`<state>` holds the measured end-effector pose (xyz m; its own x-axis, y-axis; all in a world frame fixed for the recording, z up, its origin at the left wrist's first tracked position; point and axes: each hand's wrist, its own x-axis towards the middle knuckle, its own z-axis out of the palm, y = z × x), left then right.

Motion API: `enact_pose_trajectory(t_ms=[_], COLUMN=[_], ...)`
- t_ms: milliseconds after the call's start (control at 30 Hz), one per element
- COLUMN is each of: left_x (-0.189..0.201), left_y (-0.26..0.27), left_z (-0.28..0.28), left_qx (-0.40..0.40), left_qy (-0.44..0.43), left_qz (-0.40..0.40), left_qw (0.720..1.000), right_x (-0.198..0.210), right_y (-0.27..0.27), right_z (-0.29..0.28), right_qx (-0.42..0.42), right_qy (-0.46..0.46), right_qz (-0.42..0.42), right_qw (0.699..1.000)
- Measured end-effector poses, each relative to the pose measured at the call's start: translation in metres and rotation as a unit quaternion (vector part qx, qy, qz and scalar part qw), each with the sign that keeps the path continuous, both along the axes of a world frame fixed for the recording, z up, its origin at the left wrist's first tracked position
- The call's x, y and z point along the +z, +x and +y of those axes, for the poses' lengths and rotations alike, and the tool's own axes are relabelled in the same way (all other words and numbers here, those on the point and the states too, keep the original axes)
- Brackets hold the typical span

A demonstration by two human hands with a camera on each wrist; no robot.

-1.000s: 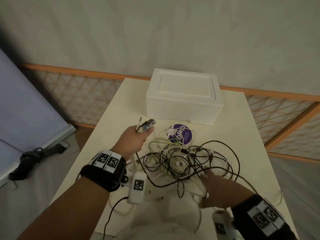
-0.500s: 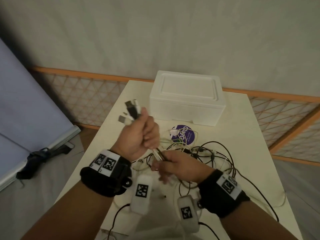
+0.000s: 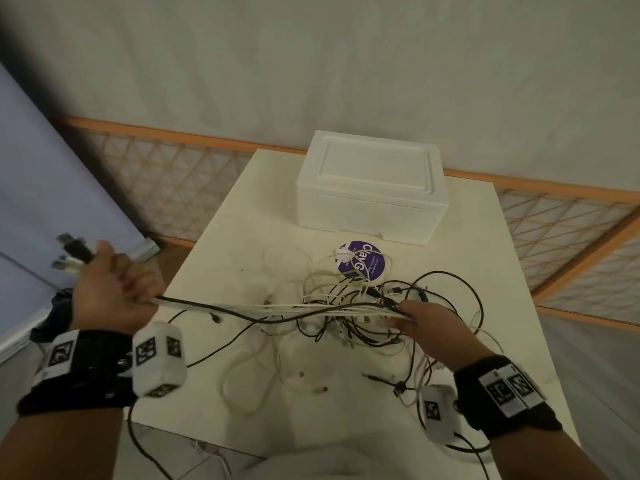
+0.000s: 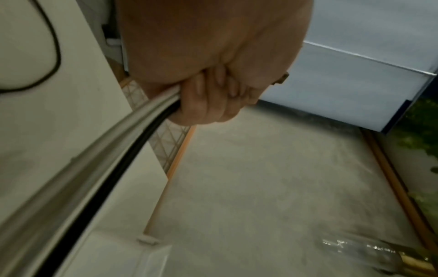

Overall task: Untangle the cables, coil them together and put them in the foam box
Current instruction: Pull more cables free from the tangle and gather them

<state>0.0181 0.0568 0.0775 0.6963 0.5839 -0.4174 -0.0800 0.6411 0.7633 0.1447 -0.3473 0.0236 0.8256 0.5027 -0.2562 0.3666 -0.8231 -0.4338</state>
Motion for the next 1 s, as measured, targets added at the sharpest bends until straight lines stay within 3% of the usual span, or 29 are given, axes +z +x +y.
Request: enact_pose_trajectory(t_ms=[133,200,267,333,400,433,500,533,633,767,1000], left_x=[-0.016,-0.028,-0.032,-0.026,-0.016,-0.012,-0.015,-0.021,-0.028,-0.021,-0.036], left_y=[0.008,0.017,0.023,0.029,0.033,0.033,0.037,0.04,0.046,0.047,0.037], left_z=[-0.018,-0.039,-0.065,-0.1,-0.138,-0.157,-0.179,-0.18,-0.159,-0.128,-0.054], left_qx=[-0.05,-0.103,-0.173,-0.231,-0.326,-0.394,-0.503,-0.525,-0.522,-0.509,-0.383], left_qy=[0.107,0.198,0.35,0.462,0.513,0.532,0.571,0.579,0.587,0.63,0.619], left_qz=[0.092,0.142,0.183,0.146,0.038,0.007,-0.001,0.012,0.041,0.065,0.18], left_qw=[0.989,0.964,0.902,0.844,0.793,0.749,0.649,0.623,0.618,0.582,0.662], right_x=[0.012,0.017,0.019,0.018,0.017,0.018,0.019,0.022,0.033,0.04,0.029], right_y=[0.0,0.001,-0.003,-0.012,-0.024,-0.029,-0.035,-0.036,-0.03,-0.026,-0.015], right_z=[-0.011,-0.01,0.001,0.019,0.037,0.043,0.054,0.058,0.061,0.054,0.014], right_qx=[0.011,0.028,0.062,0.088,0.09,0.087,0.114,0.124,0.086,0.075,-0.014], right_qy=[0.04,0.027,-0.018,-0.066,-0.083,-0.069,-0.017,-0.018,-0.04,-0.06,-0.109], right_qz=[0.041,0.045,0.026,-0.012,-0.077,-0.098,-0.116,-0.113,-0.088,-0.063,-0.047], right_qw=[0.998,0.998,0.998,0.994,0.99,0.989,0.987,0.986,0.992,0.993,0.993])
